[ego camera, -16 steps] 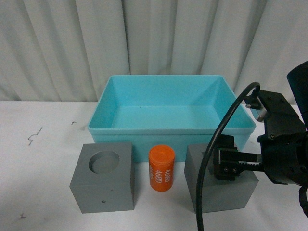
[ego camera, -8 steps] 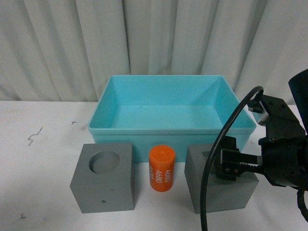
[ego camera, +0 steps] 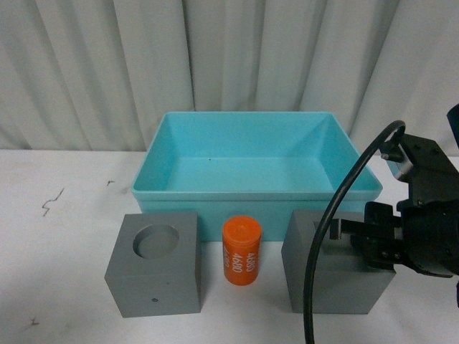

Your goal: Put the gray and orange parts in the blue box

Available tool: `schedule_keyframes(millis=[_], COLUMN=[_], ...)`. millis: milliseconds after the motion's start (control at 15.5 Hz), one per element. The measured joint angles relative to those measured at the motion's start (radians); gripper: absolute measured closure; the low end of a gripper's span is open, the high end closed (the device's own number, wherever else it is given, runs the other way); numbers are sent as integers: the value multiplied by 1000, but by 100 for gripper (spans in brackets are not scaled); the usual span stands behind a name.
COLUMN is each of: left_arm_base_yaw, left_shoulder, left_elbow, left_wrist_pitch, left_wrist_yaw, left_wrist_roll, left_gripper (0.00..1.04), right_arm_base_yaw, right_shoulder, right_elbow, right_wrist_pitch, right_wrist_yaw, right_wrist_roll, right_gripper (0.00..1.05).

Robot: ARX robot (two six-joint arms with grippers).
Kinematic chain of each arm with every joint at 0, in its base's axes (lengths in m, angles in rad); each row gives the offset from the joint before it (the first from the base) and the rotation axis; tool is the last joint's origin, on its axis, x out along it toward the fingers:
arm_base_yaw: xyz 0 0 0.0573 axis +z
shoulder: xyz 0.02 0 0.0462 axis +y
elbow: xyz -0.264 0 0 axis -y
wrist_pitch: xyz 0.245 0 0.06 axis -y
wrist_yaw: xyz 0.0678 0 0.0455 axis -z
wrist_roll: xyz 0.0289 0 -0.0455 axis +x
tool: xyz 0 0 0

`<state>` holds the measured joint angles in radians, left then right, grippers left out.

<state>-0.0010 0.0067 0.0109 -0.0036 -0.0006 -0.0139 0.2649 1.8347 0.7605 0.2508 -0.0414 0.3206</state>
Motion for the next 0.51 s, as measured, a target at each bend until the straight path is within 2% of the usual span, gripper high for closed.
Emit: schedule_keyframes(millis=[257, 515], left_arm_base_yaw=[0, 0], left_shoulder=[0, 0], left_elbow=[0, 0], left_wrist_pitch=[0, 0], left_wrist_yaw=[0, 0], left_wrist_roll=[0, 0], left_gripper=[7, 7], right_arm_base_yaw=[-3, 42], right_shoulder=[-212, -543], right_elbow=[-143, -167], right_wrist_pitch=[-26, -181], right_wrist_yaw=[-11, -28], right_wrist_roll=[0, -27], right_gripper=[86, 86])
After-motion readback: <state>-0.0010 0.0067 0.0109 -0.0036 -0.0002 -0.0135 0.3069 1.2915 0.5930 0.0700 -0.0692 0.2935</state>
